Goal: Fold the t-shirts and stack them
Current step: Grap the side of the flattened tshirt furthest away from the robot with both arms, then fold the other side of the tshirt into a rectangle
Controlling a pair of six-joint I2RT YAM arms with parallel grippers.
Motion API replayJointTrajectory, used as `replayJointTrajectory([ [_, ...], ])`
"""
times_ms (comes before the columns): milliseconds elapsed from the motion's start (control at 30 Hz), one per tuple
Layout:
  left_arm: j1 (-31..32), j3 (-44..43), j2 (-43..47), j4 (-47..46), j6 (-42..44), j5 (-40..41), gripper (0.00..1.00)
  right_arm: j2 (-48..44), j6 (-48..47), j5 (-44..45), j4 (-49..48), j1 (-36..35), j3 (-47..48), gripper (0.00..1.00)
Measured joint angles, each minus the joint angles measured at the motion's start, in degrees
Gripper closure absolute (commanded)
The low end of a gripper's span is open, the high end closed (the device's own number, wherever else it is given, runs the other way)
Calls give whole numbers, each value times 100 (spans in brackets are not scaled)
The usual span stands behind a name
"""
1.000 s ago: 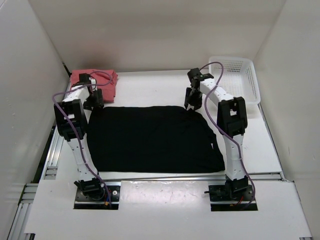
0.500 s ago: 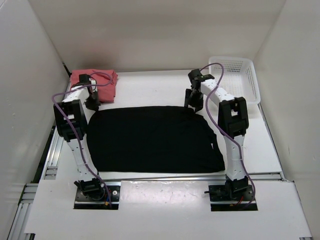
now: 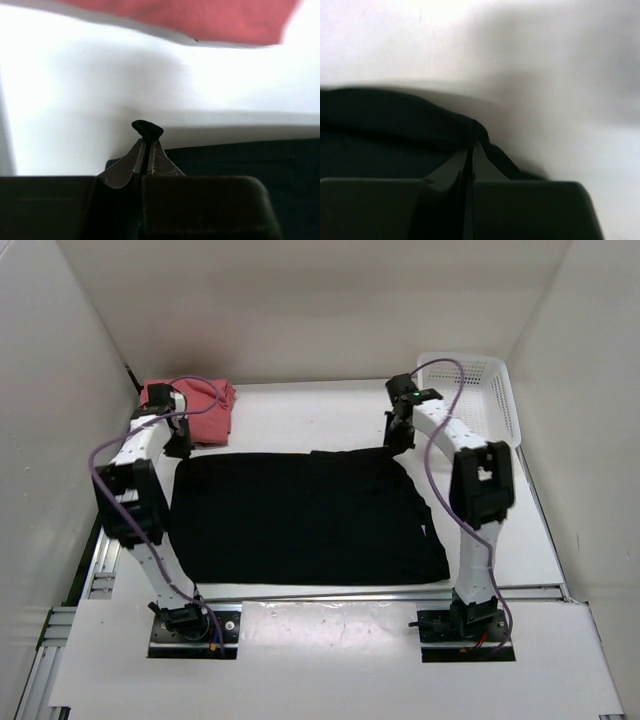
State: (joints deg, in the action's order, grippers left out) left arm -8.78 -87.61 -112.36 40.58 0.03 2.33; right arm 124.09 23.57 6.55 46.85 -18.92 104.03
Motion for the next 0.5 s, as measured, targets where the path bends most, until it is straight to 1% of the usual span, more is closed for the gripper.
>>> replayJointTrajectory([
  [67, 0, 341, 627, -7, -2, 76, 90, -780, 7, 59, -55, 24, -479, 100],
  [200, 0, 1377, 1985, -50, -2, 210, 90, -2787, 85, 4, -369, 26, -1738, 100],
  [300, 0, 2144, 2551, -28, -2, 267, 90, -3967, 275, -33, -463, -210, -2918, 99],
  [400, 0, 2850, 2758, 37, -2, 319, 90, -4524, 533, -181, -463, -713, -4199, 99],
  [467, -2, 3228, 2778, 107, -2, 352, 90, -4625, 743, -304, -393, -1040, -4986, 95],
  [500, -7, 3410, 2787, 118, -2, 365, 90, -4682, 824, -356, -352, -1167, -5353, 88],
])
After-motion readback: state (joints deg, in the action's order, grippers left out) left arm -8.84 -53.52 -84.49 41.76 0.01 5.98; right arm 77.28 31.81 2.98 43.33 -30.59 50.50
